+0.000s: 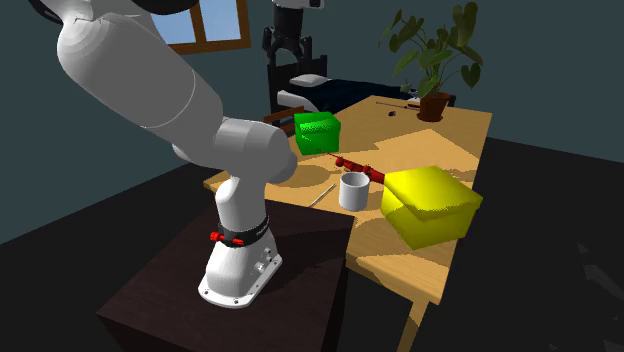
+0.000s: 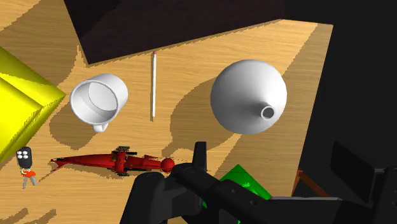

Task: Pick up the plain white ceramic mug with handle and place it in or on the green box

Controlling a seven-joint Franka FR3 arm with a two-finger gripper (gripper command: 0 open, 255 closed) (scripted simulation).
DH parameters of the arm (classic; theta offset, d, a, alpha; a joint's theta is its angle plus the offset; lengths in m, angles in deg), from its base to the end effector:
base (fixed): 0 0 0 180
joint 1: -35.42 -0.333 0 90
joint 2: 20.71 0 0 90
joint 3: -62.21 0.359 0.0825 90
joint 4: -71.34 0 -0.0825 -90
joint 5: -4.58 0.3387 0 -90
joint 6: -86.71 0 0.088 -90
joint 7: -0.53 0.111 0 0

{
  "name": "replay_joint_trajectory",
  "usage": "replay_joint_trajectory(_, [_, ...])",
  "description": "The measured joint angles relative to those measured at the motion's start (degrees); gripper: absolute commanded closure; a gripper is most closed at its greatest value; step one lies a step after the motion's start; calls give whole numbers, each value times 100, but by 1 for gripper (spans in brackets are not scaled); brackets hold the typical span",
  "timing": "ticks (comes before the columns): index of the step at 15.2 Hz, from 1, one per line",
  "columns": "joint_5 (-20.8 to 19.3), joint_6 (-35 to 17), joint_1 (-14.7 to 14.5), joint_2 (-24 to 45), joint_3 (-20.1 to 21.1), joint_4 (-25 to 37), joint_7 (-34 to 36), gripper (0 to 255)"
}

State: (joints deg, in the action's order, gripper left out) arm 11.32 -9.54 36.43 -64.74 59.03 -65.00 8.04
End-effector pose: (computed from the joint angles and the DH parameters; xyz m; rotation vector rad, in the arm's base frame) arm 0.2469 -0.0132 0.6133 -2.9672 0.2959 -0.0926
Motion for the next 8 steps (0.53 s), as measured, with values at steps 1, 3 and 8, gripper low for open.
replay_joint_trajectory(1, [0, 0, 0, 0, 0, 0, 0, 0])
replay_joint_trajectory(3, [-68, -205, 46, -23, -46, -238, -76, 0])
replay_joint_trajectory(8, [-315, -988, 220, -27, -204, -1037, -310, 0])
